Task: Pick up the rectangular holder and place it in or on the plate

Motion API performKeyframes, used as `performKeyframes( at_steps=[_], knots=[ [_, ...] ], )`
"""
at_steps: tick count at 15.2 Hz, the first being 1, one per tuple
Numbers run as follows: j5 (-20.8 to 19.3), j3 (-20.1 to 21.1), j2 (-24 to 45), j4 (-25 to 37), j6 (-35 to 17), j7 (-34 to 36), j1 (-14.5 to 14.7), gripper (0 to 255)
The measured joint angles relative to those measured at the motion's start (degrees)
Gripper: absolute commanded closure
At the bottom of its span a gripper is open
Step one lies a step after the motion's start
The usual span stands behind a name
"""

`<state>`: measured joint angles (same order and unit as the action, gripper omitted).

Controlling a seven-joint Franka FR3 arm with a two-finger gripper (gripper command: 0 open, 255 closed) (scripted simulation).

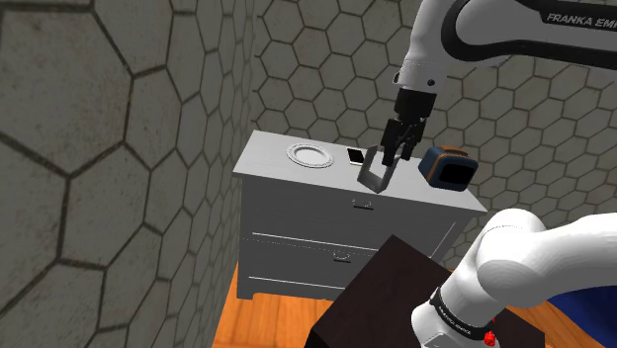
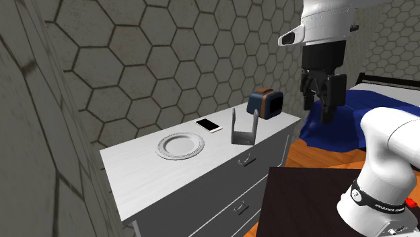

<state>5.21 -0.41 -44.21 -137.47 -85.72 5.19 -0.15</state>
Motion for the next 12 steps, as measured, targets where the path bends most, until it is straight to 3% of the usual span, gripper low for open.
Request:
performKeyframes(
  at_steps=[5, 12],
  knots=[
    [-2.9, -2.5, 1.8, -1.9, -3.6, -3.8, -1.1, 0],
    [-9.2, -8.6, 8.1, -4.7, -13.0, -12.4, -3.6, 0]
  ],
)
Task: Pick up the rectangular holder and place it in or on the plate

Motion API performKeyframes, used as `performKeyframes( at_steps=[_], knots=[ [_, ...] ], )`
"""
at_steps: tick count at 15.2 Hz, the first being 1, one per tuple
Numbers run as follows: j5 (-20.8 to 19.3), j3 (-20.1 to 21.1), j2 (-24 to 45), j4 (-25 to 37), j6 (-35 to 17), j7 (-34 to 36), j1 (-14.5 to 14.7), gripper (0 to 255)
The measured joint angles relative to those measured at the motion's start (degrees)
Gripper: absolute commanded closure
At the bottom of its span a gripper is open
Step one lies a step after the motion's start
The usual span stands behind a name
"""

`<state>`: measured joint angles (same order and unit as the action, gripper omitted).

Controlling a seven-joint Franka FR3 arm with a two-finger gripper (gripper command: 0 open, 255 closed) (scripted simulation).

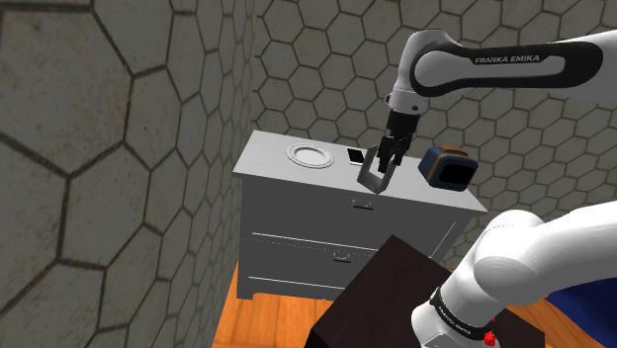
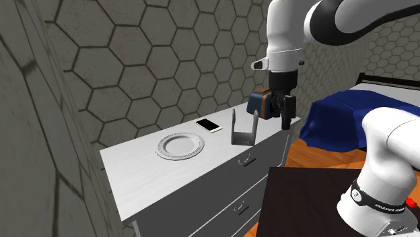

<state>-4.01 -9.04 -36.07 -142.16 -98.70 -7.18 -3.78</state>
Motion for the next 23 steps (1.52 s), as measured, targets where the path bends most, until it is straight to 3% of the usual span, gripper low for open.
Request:
performKeyframes(
  at_steps=[7, 14, 23],
  knots=[
    [-4.5, -6.0, 10.7, 0.7, -10.9, -7.8, -2.0, 0],
    [-5.5, -11.4, 24.0, 6.3, -20.1, -16.1, -3.2, 0],
    [-5.0, -13.1, 29.6, 4.3, -27.9, -18.6, -3.8, 0]
  ],
)
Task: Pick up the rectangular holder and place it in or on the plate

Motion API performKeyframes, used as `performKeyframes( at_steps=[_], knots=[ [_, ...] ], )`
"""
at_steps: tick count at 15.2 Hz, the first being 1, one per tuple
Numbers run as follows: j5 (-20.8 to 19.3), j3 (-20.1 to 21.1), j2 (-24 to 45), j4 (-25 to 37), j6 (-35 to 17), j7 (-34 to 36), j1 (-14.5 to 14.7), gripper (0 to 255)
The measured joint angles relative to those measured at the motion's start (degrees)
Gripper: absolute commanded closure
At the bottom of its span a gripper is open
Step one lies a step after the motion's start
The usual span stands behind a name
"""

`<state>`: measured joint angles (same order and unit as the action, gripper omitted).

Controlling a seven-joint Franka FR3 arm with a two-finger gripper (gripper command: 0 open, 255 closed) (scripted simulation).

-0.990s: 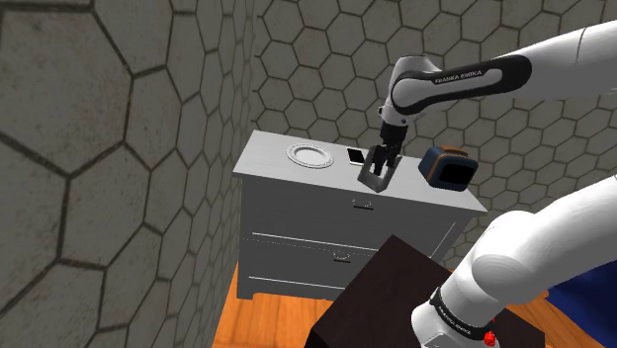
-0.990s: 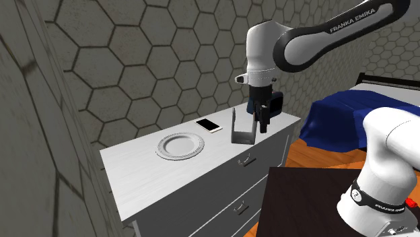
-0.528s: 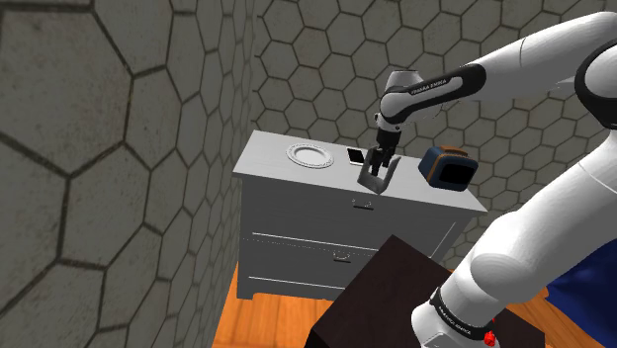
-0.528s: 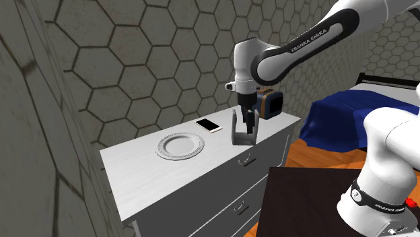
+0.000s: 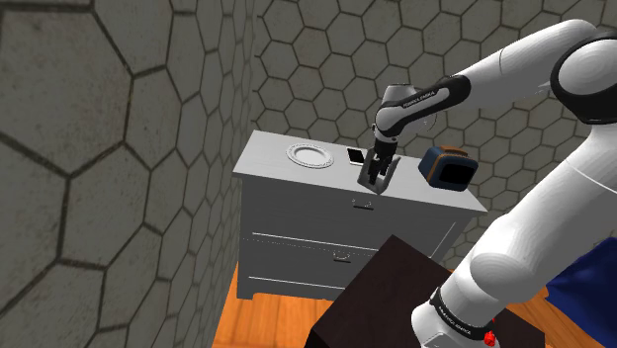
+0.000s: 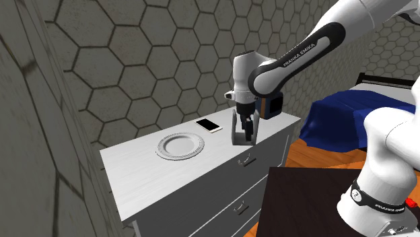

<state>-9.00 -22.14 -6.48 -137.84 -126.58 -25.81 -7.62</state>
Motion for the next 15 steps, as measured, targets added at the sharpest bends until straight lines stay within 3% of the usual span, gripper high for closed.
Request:
performKeyframes(
  at_steps=[6, 7, 15],
  knots=[
    [0.1, -0.1, 0.4, -0.3, -0.7, -0.1, 0.0, 0],
    [0.1, -0.1, 0.4, -0.3, -0.7, -0.1, 0.0, 255],
    [0.1, -0.1, 0.4, -0.3, -0.7, -0.1, 0.0, 255]
  ],
)
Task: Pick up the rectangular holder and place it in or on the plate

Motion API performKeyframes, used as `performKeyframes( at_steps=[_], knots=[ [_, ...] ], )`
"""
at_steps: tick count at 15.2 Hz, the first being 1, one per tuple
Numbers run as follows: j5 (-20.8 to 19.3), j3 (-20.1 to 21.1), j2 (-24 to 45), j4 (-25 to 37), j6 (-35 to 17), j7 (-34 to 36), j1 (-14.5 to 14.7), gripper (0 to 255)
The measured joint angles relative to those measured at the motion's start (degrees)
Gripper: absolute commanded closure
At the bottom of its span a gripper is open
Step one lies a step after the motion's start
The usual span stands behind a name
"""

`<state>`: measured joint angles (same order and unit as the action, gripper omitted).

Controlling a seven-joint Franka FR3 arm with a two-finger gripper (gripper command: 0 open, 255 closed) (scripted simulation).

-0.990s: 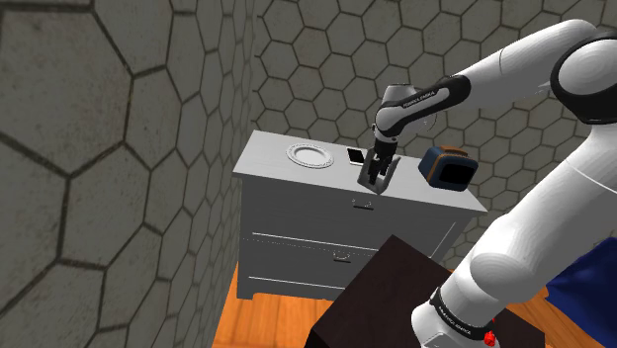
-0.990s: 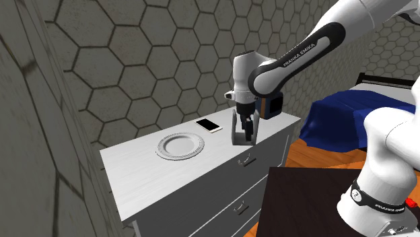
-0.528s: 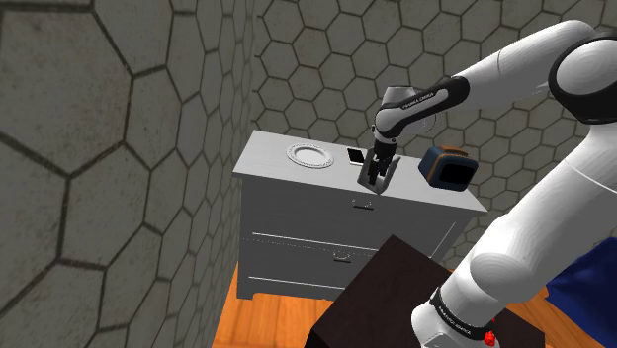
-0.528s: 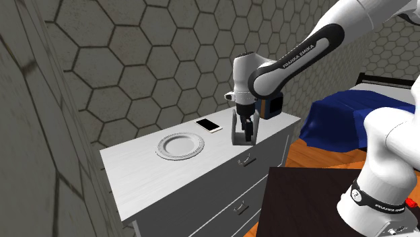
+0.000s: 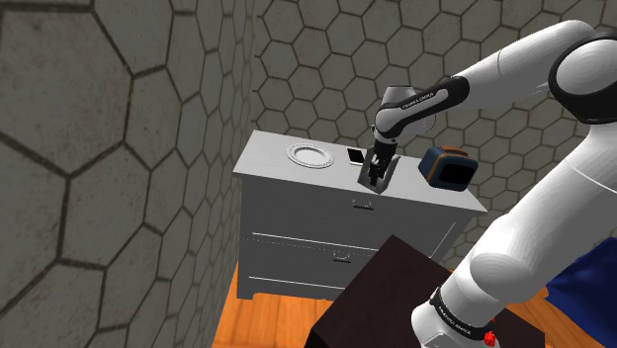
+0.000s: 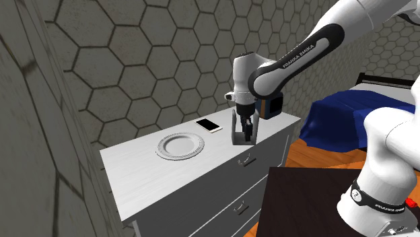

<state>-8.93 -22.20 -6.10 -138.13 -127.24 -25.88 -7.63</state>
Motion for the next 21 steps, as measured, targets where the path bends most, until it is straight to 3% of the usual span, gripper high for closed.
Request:
performKeyframes(
  at_steps=[4, 18, 21],
  knots=[
    [-0.2, 0.1, -0.7, 0.4, 1.0, 0.1, 0.0, 255],
    [-1.2, 1.2, -6.6, 5.8, 12.2, 0.7, 0.1, 255],
    [-0.2, 1.6, -4.7, 9.1, 13.7, 0.9, 0.7, 255]
  ],
)
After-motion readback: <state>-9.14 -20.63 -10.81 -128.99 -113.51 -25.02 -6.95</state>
